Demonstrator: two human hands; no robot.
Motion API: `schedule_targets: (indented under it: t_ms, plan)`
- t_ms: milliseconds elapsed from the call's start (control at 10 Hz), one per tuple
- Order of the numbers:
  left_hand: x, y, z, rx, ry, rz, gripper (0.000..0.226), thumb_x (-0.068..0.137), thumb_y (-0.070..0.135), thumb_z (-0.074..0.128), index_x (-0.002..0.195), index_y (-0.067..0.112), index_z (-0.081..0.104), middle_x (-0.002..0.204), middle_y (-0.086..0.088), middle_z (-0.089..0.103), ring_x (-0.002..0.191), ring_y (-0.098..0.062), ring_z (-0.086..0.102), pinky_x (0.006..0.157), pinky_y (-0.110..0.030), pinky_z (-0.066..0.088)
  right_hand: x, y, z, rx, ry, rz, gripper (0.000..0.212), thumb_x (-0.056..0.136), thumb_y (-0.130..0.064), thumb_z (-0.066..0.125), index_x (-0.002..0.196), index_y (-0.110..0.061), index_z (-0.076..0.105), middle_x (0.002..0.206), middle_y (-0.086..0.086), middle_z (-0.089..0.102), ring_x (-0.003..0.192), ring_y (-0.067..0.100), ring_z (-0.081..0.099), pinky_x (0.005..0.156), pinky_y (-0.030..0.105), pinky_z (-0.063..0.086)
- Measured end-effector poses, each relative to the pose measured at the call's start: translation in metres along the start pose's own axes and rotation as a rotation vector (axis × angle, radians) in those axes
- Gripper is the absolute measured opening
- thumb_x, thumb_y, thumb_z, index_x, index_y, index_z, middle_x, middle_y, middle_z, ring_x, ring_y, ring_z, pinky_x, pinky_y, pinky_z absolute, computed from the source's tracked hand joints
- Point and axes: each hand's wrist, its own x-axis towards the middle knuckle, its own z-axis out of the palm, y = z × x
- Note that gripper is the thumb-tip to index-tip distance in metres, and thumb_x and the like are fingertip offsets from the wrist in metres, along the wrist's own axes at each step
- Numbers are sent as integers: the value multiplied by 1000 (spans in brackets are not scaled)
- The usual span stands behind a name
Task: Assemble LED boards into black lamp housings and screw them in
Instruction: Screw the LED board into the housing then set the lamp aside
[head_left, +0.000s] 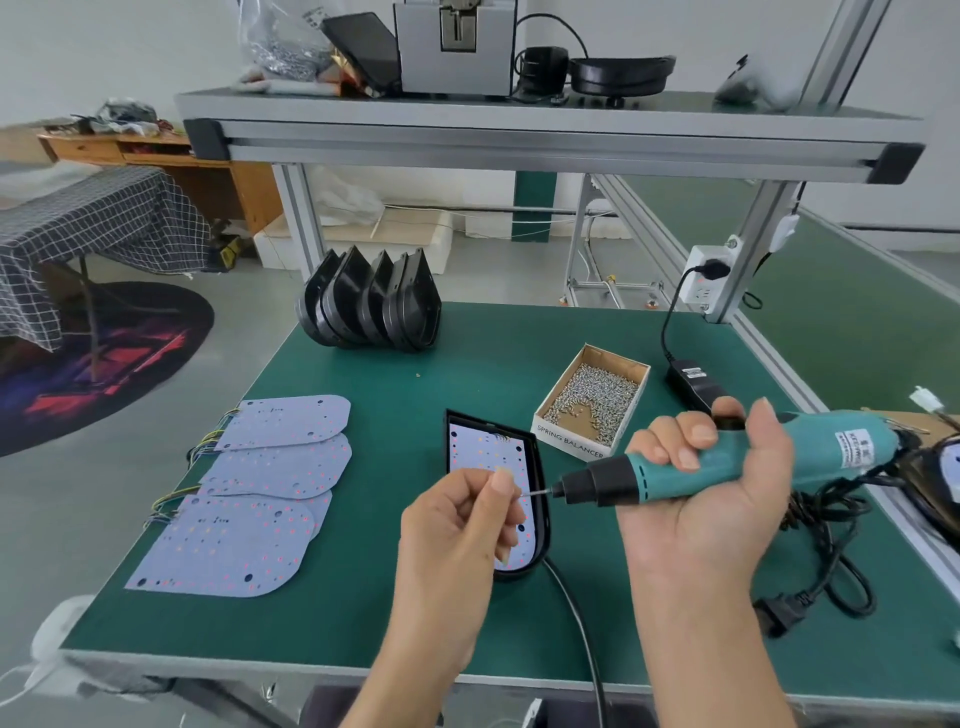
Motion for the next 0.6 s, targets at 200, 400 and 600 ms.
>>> schedule_targets:
  t_ms: [200, 400, 600]
  plan:
    - [-10, -1, 6, -84, 39, -13, 23, 91, 36, 66, 77, 18, 73, 70, -3, 67, 60, -13, 52, 53, -21, 45, -8, 3, 10, -14, 67, -8, 28, 103, -33, 54, 79, -20, 59, 60, -7, 47, 48, 7, 37, 51, 20, 38]
    - [-15, -5, 7, -91, 104, -19, 28, 90, 39, 66, 75, 16, 70, 68, -3, 65, 59, -13, 51, 52, -21, 43, -19, -9, 24, -154, 150, 127, 34, 109, -40, 39, 80, -23, 44, 71, -6, 33, 60, 8, 31, 59, 19, 30]
    - [-20, -9, 11, -118, 161, -28, 35, 93, 44, 72, 74, 15, 69, 65, -3, 62, 57, -13, 47, 49, -20, 39, -29, -11, 38, -173, 168, 133, 33, 111, -38, 34, 83, -22, 40, 77, -3, 28, 64, 9, 27, 63, 23, 28]
